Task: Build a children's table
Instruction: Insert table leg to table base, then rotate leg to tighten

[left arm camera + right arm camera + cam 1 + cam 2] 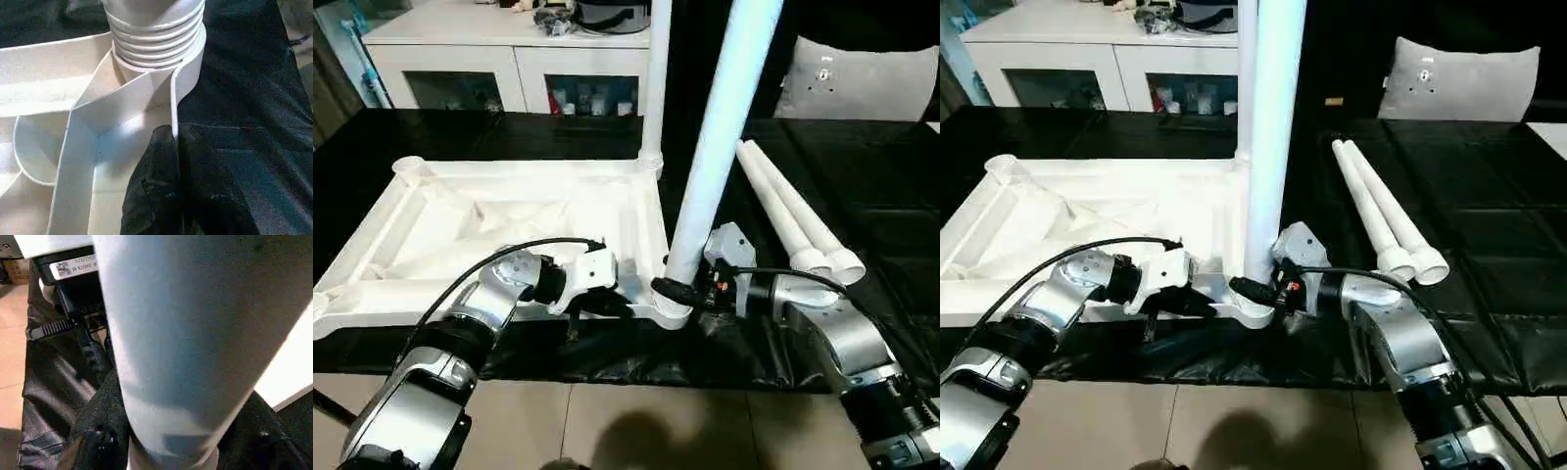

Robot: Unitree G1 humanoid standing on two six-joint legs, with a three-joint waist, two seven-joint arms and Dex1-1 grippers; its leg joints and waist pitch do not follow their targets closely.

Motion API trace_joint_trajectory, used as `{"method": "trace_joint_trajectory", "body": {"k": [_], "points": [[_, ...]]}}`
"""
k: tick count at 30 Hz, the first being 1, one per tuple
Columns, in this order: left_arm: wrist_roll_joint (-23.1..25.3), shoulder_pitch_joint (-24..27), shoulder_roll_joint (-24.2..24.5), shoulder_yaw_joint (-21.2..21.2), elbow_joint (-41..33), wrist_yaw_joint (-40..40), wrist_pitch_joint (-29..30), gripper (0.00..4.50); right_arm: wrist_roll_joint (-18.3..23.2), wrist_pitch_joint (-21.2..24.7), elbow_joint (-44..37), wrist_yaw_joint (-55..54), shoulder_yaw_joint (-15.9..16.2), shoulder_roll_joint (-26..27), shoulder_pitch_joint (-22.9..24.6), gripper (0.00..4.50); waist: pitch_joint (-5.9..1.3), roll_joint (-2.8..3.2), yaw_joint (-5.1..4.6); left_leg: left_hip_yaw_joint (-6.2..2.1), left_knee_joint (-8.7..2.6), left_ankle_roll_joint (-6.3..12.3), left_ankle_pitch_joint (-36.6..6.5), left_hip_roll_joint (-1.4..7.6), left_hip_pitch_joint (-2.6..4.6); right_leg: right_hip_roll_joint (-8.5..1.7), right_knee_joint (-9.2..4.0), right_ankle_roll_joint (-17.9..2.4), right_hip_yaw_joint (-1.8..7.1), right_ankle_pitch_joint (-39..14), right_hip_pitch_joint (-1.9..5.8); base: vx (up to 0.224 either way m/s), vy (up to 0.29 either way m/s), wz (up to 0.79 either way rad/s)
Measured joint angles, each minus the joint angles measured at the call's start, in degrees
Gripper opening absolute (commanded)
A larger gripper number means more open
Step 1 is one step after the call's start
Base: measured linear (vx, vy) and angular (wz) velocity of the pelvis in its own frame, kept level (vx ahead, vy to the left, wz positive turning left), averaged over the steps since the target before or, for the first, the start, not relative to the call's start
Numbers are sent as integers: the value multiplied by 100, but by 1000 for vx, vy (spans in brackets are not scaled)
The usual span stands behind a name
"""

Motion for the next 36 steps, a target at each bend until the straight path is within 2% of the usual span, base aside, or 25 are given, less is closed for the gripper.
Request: {"method": "trace_joint_trajectory", "body": {"k": [2,7,11,14,20,25,28,31,33,36], "points": [[6,-41,-31,-3,75,-18,-29,0,0,-12,-1,0,-1,-1,13,189,-5,19,8,0,-5,0,0,-1,1,0,0,-1,0,1,0,0,0,0],[88,-298,-169,-32,522,-78,-156,0,1,-56,-42,-74,-16,-7,69,189,-16,169,13,-4,-20,0,0,-15,14,-1,-2,-1,12,0,12,0,0,0],[235,-708,-327,-130,1116,-82,-340,0,1,-54,-127,-171,-81,-28,157,189,9,263,36,-6,-24,0,0,-23,32,-1,-13,3,16,-2,46,0,0,0],[353,-885,-382,-141,1347,-75,-392,0,-16,-47,-205,-264,-91,-27,198,189,35,303,19,-9,-35,0,0,-29,45,-2,-45,4,17,-3,67,0,0,0],[355,-917,-399,-141,1430,-73,-509,0,-18,-39,-227,-268,-94,-27,200,189,36,311,-11,-8,-58,0,0,-45,45,-5,-98,2,29,-2,73,0,0,0],[346,-912,-301,-121,1440,-110,-479,0,-4,163,-50,-347,-116,162,28,189,49,272,-32,-6,-73,0,0,-46,62,-4,-93,2,32,-2,65,0,0,0],[215,-485,-144,127,824,-46,16,0,-4,199,145,-619,-143,458,-56,189,52,264,-117,-17,-80,-1,1,-46,79,-4,-96,4,24,-4,55,0,0,0],[154,-275,-120,218,430,143,425,0,-26,208,222,-855,-122,550,-118,189,63,251,-192,-21,-83,-1,0,-50,78,-6,-102,12,21,-15,38,0,0,0],[118,232,-123,395,-466,511,1078,0,-76,217,300,-1218,-169,717,-160,189,65,252,-277,-32,-85,-1,0,-52,78,-12,-107,27,11,-54,23,0,0,0],[120,657,-232,495,-1339,952,1831,0,-141,218,389,-1576,-254,826,-197,189,70,247,-367,-61,-86,-2,0,-53,76,-13,-121,16,-24,-147,14,0,0,0]]}}
